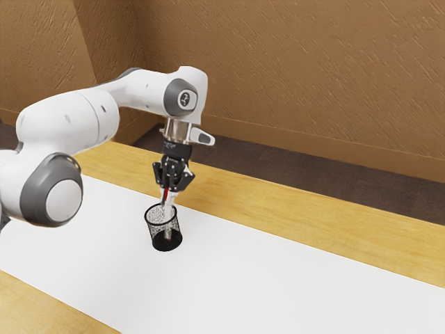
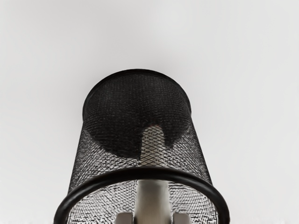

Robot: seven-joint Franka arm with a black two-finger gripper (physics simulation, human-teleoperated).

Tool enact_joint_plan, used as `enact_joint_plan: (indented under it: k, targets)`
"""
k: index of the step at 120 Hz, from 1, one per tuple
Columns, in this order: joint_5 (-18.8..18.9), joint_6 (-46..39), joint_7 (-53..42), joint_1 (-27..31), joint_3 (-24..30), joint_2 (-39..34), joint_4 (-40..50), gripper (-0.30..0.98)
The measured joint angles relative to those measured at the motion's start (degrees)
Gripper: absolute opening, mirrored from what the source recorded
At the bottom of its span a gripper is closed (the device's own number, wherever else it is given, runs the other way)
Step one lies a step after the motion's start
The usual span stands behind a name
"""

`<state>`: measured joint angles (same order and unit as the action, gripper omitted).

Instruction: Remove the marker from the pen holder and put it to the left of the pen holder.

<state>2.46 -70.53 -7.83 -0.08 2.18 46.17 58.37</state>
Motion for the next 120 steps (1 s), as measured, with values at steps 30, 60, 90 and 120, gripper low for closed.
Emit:
enact_joint_plan:
  k: [30,60,90,120]
  targets:
    - [0.7,4.2,-0.3,1.3,0.0,-13.0,6.3,-0.07]
    - [4.0,10.6,-0.6,5.0,-1.6,-16.0,8.7,-0.07]
    - [7.5,14.0,-0.8,5.3,-6.3,-8.5,13.7,-0.06]
    - [9.2,14.6,-0.9,5.3,-6.6,-0.4,13.3,-0.05]
